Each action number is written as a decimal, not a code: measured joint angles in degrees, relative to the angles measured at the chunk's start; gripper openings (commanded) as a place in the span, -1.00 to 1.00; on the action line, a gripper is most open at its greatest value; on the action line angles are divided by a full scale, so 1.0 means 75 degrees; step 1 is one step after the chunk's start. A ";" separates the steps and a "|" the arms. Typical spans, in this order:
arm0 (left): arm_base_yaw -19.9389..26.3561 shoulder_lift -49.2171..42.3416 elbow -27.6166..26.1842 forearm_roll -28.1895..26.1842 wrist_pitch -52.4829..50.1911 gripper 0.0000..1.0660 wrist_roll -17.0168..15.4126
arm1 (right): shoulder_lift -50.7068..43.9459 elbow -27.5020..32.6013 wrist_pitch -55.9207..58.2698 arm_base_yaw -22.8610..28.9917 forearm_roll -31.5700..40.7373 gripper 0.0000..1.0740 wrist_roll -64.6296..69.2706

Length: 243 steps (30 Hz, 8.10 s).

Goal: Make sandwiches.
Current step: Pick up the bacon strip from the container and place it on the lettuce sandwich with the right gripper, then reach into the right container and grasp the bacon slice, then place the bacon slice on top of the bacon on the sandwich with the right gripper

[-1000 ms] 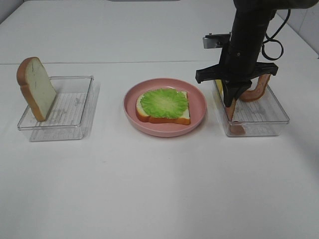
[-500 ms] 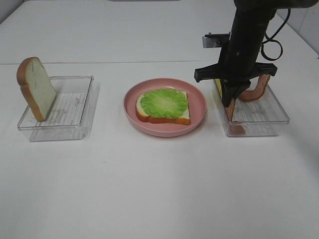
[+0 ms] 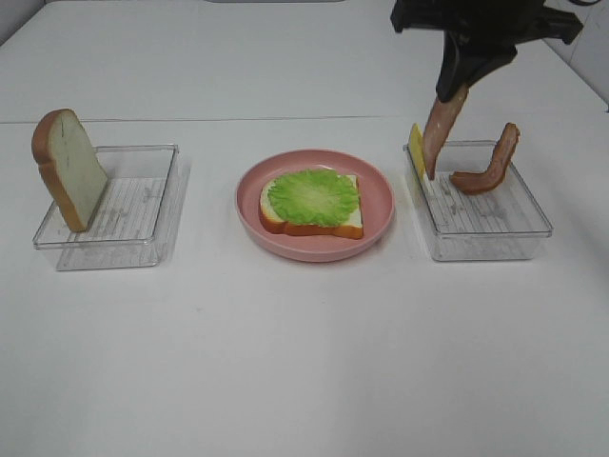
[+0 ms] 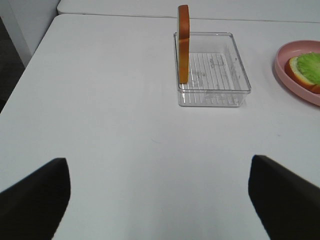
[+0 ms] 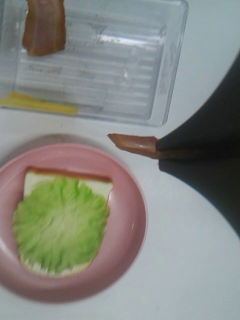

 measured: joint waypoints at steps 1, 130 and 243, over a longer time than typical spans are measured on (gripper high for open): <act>0.0000 0.0000 0.0000 0.0000 0.0000 0.66 0.0000 | -0.0061 -0.0046 -0.0061 0.0000 0.0237 -1.00 -0.0084; 0.0000 0.0000 0.0000 0.0000 0.0000 0.66 0.0000 | 0.1490 -0.2406 0.0214 -0.1467 0.0313 0.83 -0.1184; 0.0000 0.0000 0.0000 -0.0015 0.0000 0.66 0.0000 | 0.0947 -0.2414 -0.0733 -0.0795 0.1658 -1.00 -0.0909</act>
